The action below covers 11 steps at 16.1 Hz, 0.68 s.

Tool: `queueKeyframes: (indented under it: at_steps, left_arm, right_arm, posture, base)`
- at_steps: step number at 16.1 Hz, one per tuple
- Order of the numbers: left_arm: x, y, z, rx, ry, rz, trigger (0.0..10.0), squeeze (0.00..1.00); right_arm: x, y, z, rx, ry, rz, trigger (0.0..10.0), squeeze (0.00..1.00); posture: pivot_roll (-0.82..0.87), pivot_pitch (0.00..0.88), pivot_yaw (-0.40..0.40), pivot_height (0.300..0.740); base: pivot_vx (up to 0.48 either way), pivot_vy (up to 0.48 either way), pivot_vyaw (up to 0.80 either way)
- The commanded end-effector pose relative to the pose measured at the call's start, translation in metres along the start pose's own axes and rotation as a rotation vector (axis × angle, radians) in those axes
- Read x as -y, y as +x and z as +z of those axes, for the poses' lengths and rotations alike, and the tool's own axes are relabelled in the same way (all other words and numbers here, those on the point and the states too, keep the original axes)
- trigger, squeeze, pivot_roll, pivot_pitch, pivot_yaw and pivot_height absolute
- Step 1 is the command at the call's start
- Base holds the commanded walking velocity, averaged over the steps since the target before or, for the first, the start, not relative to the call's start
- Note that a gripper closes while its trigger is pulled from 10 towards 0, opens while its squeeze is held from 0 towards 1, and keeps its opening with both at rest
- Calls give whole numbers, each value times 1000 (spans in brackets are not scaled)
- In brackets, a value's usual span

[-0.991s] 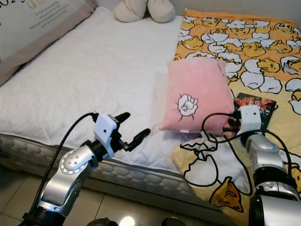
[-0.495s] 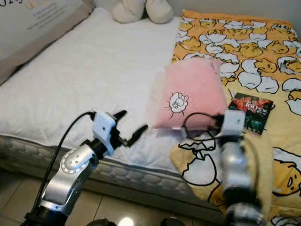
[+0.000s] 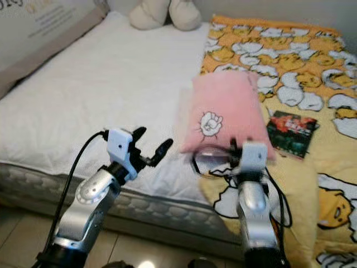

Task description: Clean up the room

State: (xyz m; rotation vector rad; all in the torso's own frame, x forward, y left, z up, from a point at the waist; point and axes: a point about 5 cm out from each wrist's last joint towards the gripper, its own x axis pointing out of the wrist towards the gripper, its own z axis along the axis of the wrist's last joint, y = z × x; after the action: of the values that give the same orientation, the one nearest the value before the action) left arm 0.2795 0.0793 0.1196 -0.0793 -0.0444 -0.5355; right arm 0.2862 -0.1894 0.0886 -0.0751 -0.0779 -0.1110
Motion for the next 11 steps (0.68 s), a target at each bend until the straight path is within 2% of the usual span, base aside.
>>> queueKeyframes:
  at_steps: [1, 2, 3, 4, 5, 7, 10, 11]
  left_arm:
    - [-8, 4, 5, 19, 30, 66, 10000, 0]
    - [-15, 6, 9, 37, 32, 133, 10000, 0]
    - [-34, 7, 20, 66, 82, 239, 10000, 0]
    - [-43, 5, 21, 63, 89, 281, 10000, 0]
    - [-57, -1, 20, 49, 80, 343, 10000, 0]
    - [-74, -11, 10, 9, 37, 409, 10000, 0]
    - [-72, -16, 0, -22, 28, 413, 10000, 0]
    - [-68, -17, -3, -33, 35, 405, 10000, 0]
  right_arm:
    - [-4, 7, 14, 54, 13, -8, 10000, 1000]
    - [-7, 12, 22, 84, 33, -11, 10000, 1000]
    - [-13, 17, 33, 121, 79, -21, 10000, 1000]
    - [-13, 15, 32, 117, 91, -25, 10000, 1000]
    - [-10, 11, 24, 75, 121, -48, 10000, 1000]
    - [-5, 2, 9, -7, 179, -91, 10000, 1000]
    - [-9, -1, 3, -22, 189, -70, 10000, 1000]
    - [-19, 0, 1, -39, 207, 2, 10000, 1000]
  posture:
    - [-55, 0, 21, 740]
    - [-52, 0, 20, 740]
    - [-47, 0, 20, 740]
    - [-46, 0, 20, 740]
    - [-45, 0, 18, 740]
    - [-48, 0, 23, 740]
    - [-47, 0, 30, 740]
    - [-47, 0, 29, 740]
  base:
    - [0, 0, 0]
    - [0, 0, 0]
    - [0, 0, 0]
    - [0, 0, 0]
    - [0, 0, 0]
    - [0, 0, 0]
    - [0, 0, 0]
    - [0, 0, 0]
